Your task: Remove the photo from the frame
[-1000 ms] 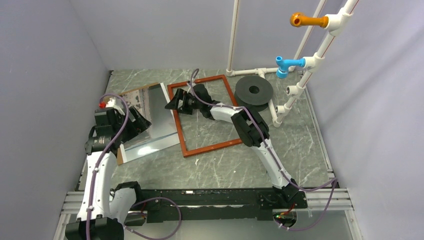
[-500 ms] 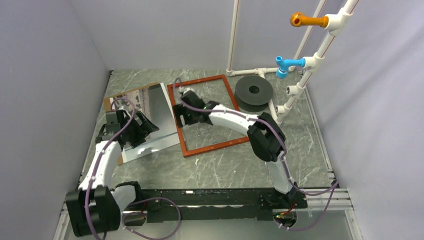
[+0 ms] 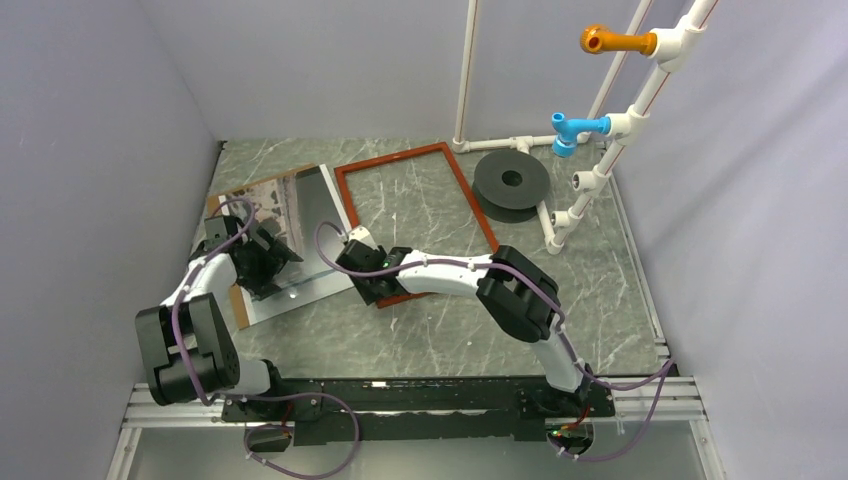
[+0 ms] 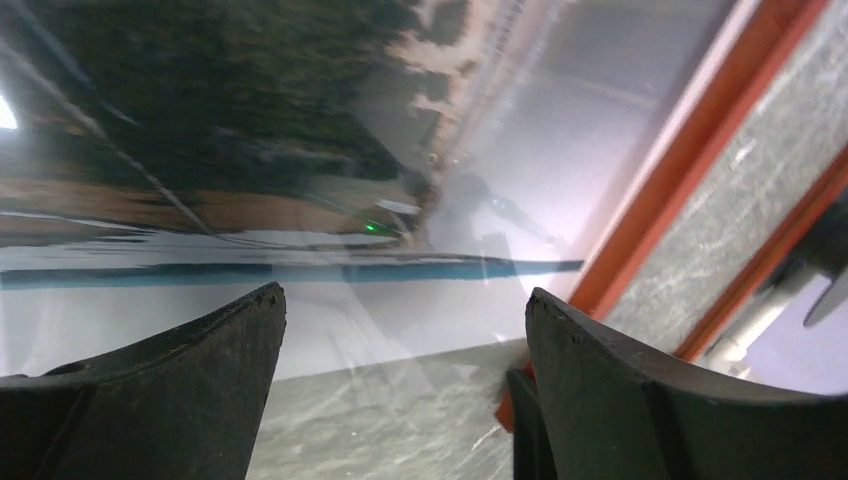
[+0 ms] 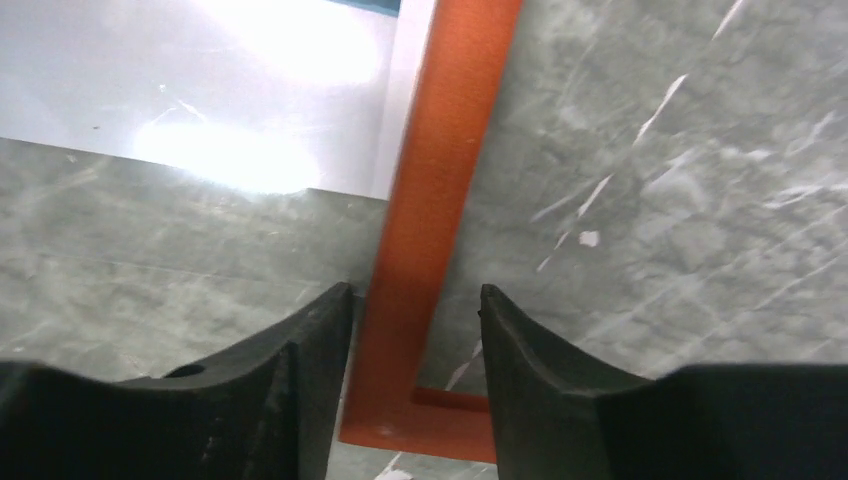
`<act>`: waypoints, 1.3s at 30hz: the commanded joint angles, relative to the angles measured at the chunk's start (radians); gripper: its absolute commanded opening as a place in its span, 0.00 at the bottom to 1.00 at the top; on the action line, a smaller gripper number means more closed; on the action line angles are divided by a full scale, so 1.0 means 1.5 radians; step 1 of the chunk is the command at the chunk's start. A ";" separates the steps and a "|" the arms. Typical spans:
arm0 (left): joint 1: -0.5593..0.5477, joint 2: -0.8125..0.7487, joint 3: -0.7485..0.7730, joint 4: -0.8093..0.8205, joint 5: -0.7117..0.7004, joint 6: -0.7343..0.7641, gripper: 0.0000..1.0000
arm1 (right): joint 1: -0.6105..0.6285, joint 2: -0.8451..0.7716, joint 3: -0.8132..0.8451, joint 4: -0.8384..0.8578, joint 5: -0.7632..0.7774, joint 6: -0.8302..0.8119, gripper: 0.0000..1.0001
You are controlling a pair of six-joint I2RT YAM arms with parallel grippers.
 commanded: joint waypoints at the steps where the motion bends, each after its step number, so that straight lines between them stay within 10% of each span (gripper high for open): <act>1: 0.027 0.021 0.001 0.013 -0.038 -0.016 0.92 | -0.004 -0.013 -0.027 -0.002 0.082 -0.005 0.44; 15: 0.075 0.042 -0.010 0.011 -0.055 -0.009 0.92 | -0.046 -0.118 -0.119 0.050 0.017 -0.017 0.28; 23: 0.075 -0.003 0.003 0.020 0.006 0.044 0.94 | -0.052 -0.119 -0.116 0.062 -0.058 -0.006 0.68; 30: 0.045 -0.194 -0.013 -0.020 0.090 0.129 0.95 | -0.051 -0.214 -0.137 0.056 -0.103 0.034 0.78; 39: -0.168 -0.450 -0.133 0.006 0.080 0.029 0.98 | -0.056 -0.273 -0.293 0.345 -0.308 0.277 0.86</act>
